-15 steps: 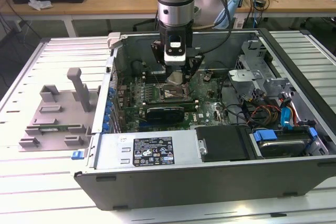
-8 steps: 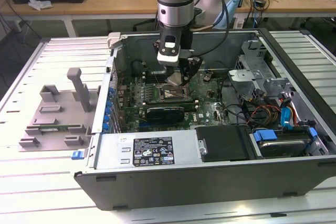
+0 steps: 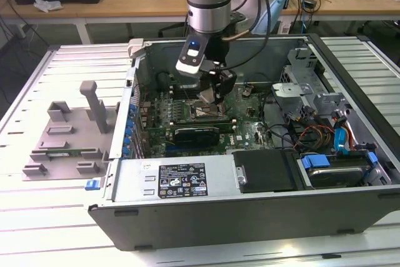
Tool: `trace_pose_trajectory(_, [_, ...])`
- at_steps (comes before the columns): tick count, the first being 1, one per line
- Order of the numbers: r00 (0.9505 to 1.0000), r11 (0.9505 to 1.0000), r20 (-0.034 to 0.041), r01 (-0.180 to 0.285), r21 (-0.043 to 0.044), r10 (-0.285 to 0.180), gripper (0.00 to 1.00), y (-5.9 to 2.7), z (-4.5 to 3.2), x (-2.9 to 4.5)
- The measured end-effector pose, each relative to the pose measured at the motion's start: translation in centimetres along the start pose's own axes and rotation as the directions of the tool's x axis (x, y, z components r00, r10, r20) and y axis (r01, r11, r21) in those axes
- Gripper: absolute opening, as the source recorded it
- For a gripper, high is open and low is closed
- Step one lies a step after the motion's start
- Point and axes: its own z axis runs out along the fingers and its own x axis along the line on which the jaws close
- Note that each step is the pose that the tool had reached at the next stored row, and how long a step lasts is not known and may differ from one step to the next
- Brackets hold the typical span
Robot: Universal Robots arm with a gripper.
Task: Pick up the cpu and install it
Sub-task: 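Place the cpu into insertion slot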
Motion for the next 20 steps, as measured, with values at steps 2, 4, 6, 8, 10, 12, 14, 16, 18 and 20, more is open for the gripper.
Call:
trace_pose_trajectory(2, [0.9992, 0.9992, 0.0023, -0.04, 0.0008, 0.04, 0.54, 0.0, 0.03, 0.0])
trace_pose_trajectory(4, [0.9944, 0.9944, 0.0061, -0.105, 0.0018, 0.105, 0.54, 0.0, 0.09, 0.0])
trace_pose_trajectory(6, [0.9882, 0.9883, 0.009, -0.153, 0.0025, 0.153, 0.54, -0.01, 0.12, 0.0])
trace_pose_trajectory(8, [0.9814, 0.9815, 0.0113, -0.192, 0.0028, 0.192, 0.54, -0.01, 0.16, 0.0])
trace_pose_trajectory(10, [0.9685, 0.9686, 0.0149, -0.249, 0.0033, 0.249, 0.54, -0.01, 0.21, 0.01])
trace_pose_trajectory(12, [0.9581, 0.9582, 0.0173, -0.286, 0.0035, 0.286, 0.54, -0.01, 0.24, 0.01])
trace_pose_trajectory(14, [0.9452, 0.9453, 0.0198, -0.326, 0.0036, 0.326, 0.54, -0.01, 0.27, 0.01])
trace_pose_trajectory(16, [0.9322, 0.9324, 0.0221, -0.361, 0.0036, 0.361, 0.54, -0.02, 0.31, 0.01])
trace_pose_trajectory(18, [0.9166, 0.9169, 0.0246, -0.399, 0.0035, 0.399, 0.54, -0.02, 0.36, 0.01])
trace_pose_trajectory(20, [0.9057, 0.906, 0.0263, -0.423, 0.0034, 0.423, 0.54, -0.01, 0.4, 0.03])
